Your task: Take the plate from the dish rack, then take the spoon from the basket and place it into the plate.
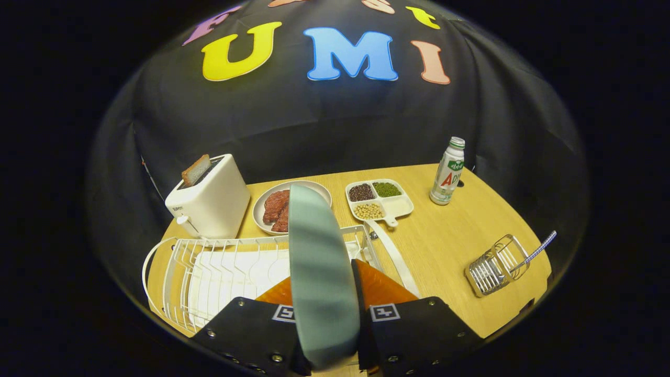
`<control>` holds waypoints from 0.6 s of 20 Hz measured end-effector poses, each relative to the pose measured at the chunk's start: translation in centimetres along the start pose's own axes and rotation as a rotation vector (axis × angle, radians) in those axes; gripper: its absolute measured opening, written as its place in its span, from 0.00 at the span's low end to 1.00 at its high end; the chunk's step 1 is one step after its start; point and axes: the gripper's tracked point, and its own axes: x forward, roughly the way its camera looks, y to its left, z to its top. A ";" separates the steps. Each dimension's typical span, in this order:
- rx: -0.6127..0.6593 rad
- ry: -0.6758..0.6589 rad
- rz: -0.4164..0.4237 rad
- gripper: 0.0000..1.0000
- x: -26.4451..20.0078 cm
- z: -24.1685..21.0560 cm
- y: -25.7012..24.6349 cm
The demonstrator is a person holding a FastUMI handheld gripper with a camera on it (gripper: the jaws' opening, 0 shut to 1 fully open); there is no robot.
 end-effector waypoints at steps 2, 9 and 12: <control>-0.059 -0.017 -0.045 0.35 -0.7 0.8 -0.5; -0.094 -0.099 -0.098 0.35 -5.5 3.2 -1.9; -0.096 -0.117 -0.117 0.35 -8.4 2.6 -3.5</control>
